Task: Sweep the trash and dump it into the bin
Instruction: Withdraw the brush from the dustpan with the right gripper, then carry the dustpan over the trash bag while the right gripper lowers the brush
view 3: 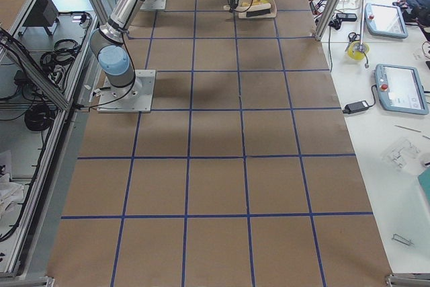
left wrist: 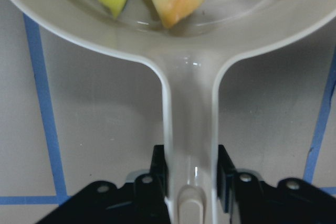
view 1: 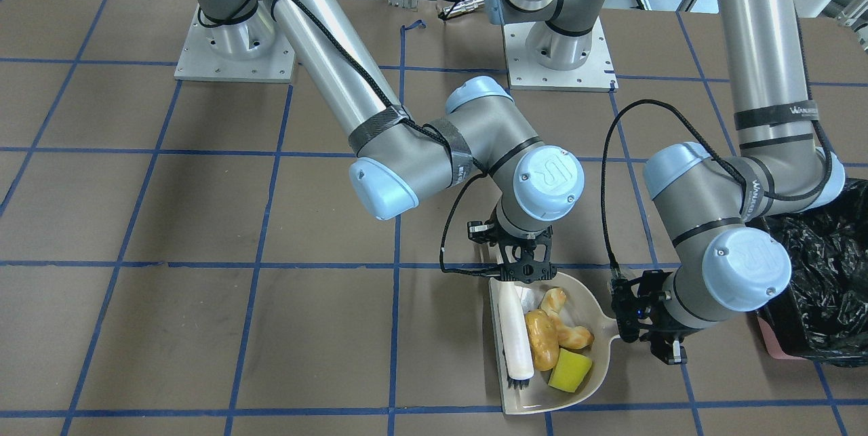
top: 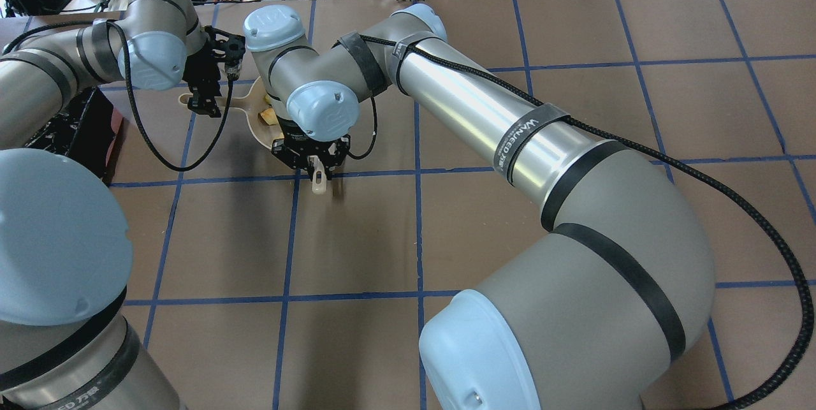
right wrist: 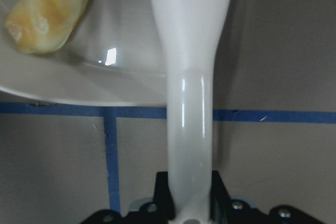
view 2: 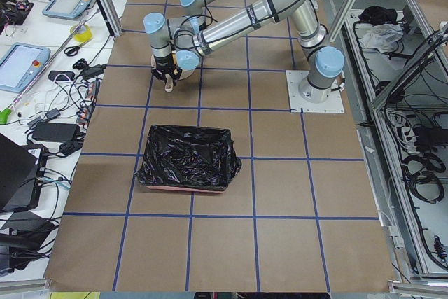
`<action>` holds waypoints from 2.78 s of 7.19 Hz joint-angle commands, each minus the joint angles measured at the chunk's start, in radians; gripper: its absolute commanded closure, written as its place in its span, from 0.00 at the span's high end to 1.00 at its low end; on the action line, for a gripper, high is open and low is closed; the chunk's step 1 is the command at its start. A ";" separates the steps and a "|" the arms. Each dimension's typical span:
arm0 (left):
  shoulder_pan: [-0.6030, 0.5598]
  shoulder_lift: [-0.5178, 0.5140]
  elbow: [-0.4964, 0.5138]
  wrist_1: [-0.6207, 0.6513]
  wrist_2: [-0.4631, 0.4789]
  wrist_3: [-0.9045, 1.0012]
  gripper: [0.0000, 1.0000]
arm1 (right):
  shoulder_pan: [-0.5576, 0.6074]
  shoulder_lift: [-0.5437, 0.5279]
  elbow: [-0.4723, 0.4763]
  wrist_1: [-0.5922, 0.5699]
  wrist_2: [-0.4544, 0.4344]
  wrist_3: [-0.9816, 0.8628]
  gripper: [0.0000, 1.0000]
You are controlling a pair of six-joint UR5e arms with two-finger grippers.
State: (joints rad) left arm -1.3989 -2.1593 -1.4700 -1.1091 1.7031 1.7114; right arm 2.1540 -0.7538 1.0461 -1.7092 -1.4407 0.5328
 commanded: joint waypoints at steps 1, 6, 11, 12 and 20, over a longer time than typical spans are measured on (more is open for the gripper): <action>0.000 0.001 0.000 0.000 -0.006 0.002 0.04 | -0.035 -0.045 0.011 0.089 -0.018 -0.087 0.00; 0.018 0.002 0.003 -0.003 -0.048 0.002 0.03 | -0.397 -0.266 0.192 0.381 -0.037 -0.346 0.00; 0.141 0.062 0.022 -0.084 -0.151 0.031 0.00 | -0.914 -0.469 0.509 0.171 -0.300 -0.852 0.00; 0.152 0.091 0.037 -0.113 -0.151 0.033 0.00 | -0.946 -0.454 0.517 0.130 -0.300 -0.879 0.00; 0.681 0.078 0.371 -0.390 -0.125 0.824 0.00 | -0.905 -0.372 0.534 0.007 -0.303 -0.866 0.00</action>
State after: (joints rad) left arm -0.7779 -2.0625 -1.1429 -1.4942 1.5704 2.4661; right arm 1.2425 -1.1222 1.5780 -1.7059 -1.7440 -0.3322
